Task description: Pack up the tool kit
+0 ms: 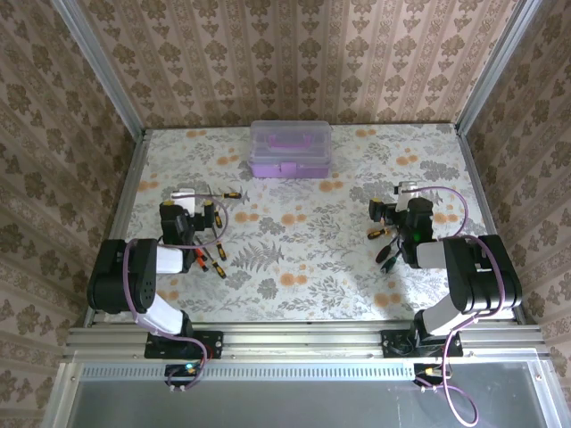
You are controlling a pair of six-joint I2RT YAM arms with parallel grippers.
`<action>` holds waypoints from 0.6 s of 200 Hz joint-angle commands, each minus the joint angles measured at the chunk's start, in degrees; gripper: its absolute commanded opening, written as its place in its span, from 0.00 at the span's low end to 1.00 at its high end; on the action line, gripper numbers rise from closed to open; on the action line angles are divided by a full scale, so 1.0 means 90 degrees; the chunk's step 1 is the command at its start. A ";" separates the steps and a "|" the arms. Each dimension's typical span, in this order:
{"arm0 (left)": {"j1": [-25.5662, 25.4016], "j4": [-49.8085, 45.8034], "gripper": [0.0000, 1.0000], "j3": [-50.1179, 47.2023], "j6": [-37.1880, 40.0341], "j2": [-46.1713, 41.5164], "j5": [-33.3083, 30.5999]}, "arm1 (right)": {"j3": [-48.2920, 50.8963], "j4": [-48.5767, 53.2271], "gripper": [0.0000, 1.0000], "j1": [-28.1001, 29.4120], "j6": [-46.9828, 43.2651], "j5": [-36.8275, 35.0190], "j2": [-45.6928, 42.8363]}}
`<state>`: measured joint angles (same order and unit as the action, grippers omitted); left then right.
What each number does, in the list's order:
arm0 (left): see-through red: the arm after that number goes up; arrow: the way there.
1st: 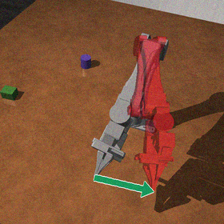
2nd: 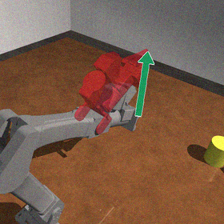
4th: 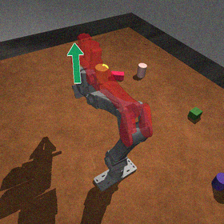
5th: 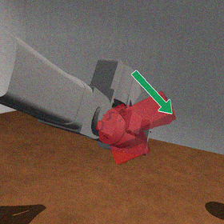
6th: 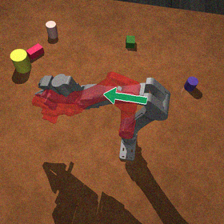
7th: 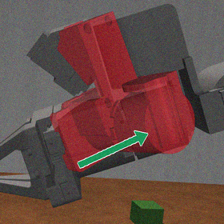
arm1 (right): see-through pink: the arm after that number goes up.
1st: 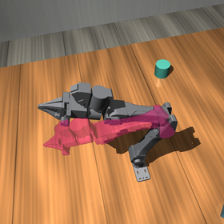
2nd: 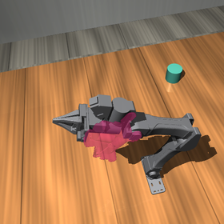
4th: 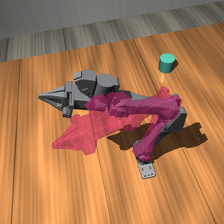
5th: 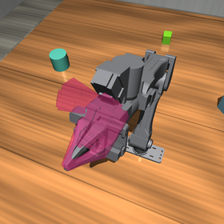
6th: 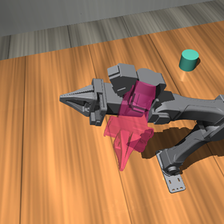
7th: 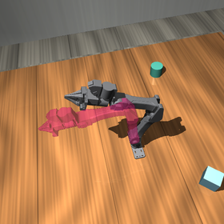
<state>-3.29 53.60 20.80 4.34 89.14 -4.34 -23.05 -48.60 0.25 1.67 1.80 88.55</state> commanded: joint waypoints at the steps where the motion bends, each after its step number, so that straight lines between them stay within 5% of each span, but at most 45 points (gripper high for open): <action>1: 0.0025 0.0151 1.00 0.0043 0.0143 -0.0002 0.0094 | -0.0017 -0.0040 1.00 -0.0033 -0.0088 0.0044 -0.0112; 120: 0.0009 0.0202 1.00 0.0023 0.0148 0.0003 0.0045 | -0.0025 -0.0040 1.00 -0.0028 -0.0088 0.0044 -0.0113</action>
<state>-3.29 53.60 20.80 4.34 89.14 -4.29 -23.05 -48.60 0.25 1.67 1.80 88.55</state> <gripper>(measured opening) 0.999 0.999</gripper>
